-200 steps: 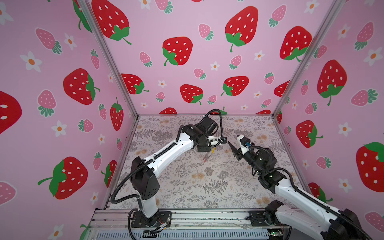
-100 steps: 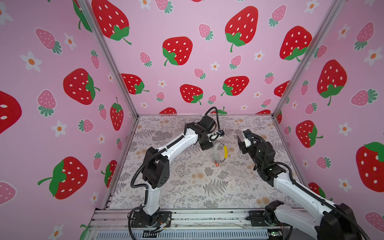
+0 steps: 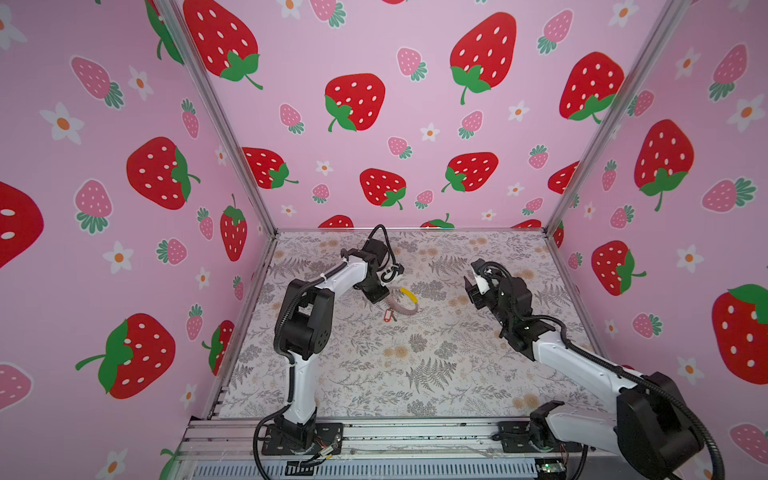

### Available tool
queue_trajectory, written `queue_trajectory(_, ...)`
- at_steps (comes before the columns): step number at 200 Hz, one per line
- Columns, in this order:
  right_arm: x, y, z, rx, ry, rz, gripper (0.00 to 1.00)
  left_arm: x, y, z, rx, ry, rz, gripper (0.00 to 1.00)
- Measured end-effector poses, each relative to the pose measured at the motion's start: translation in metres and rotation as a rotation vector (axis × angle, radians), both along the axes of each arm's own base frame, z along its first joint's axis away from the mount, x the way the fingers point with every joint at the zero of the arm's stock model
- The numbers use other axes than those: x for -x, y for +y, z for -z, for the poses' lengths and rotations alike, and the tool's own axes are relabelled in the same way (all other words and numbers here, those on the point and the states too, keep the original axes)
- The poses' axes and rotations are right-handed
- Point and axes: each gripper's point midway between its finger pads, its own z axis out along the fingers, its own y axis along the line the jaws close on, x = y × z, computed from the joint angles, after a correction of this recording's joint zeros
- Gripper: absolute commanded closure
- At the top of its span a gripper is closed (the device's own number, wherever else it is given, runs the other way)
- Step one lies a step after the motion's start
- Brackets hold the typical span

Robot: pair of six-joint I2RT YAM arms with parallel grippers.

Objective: Put the keys on the keyring
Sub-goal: 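Lower and release the strip with the left gripper while the right arm withdraws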

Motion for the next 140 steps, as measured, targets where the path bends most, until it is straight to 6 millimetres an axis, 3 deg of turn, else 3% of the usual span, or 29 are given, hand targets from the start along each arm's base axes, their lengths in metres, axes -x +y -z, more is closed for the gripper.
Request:
queue_trajectory(27,-0.003,0.002,0.011,0.027,0.021,-0.003,0.34,0.004,0.011,0.013,-0.028,0.043,-0.017,1.0)
queue_trajectory(42,-0.004,0.002,0.017,0.038,0.032,-0.004,0.33,0.004,0.012,0.02,-0.038,0.058,-0.023,0.95)
queue_trajectory(67,-0.007,-0.001,0.022,0.05,0.042,0.006,0.32,0.005,0.017,0.023,-0.064,0.058,-0.041,0.77)
queue_trajectory(87,-0.01,-0.008,0.022,0.052,0.042,0.029,0.31,0.013,0.028,0.03,-0.089,0.08,-0.074,0.76)
queue_trajectory(95,-0.012,-0.012,0.022,0.053,0.042,0.042,0.3,0.015,0.034,0.028,-0.098,0.077,-0.087,0.65)
queue_trajectory(104,-0.014,-0.017,0.023,0.055,0.044,0.06,0.24,0.02,0.04,0.027,-0.106,0.084,-0.106,0.3)
queue_trajectory(114,-0.016,-0.024,0.025,0.057,0.047,0.081,0.22,0.024,0.048,0.026,-0.123,0.089,-0.12,0.01)
queue_trajectory(140,-0.018,-0.041,0.034,0.062,0.066,0.128,0.21,0.033,0.068,0.022,-0.162,0.085,-0.178,0.01)
